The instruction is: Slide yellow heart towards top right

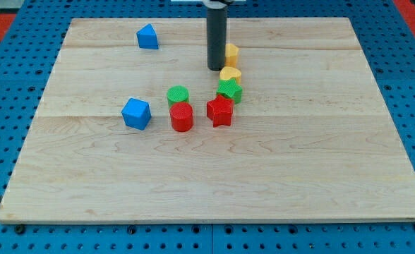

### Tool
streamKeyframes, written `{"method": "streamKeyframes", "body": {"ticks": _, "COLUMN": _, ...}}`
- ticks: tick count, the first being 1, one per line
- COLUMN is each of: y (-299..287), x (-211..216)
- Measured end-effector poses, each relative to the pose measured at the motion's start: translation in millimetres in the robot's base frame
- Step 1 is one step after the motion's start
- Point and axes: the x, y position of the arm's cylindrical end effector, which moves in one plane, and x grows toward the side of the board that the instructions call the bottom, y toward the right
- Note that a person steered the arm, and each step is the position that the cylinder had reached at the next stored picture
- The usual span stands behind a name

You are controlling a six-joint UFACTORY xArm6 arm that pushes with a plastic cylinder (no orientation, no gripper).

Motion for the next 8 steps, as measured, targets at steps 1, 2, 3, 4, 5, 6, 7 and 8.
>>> {"method": "streamKeyframes", "body": {"ticks": 1, "y": 37, "x": -7}}
{"method": "streamKeyframes", "body": {"ticks": 2, "y": 47, "x": -20}}
{"method": "streamKeyframes", "body": {"ticks": 3, "y": 49, "x": -32}}
{"method": "streamKeyframes", "body": {"ticks": 4, "y": 49, "x": -23}}
{"method": "streamKeyframes", "body": {"ticks": 5, "y": 7, "x": -13}}
{"method": "streamKeyframes", "body": {"ticks": 6, "y": -35, "x": 13}}
{"method": "streamKeyframes", "body": {"ticks": 7, "y": -5, "x": 40}}
{"method": "streamKeyframes", "body": {"ticks": 8, "y": 68, "x": 45}}
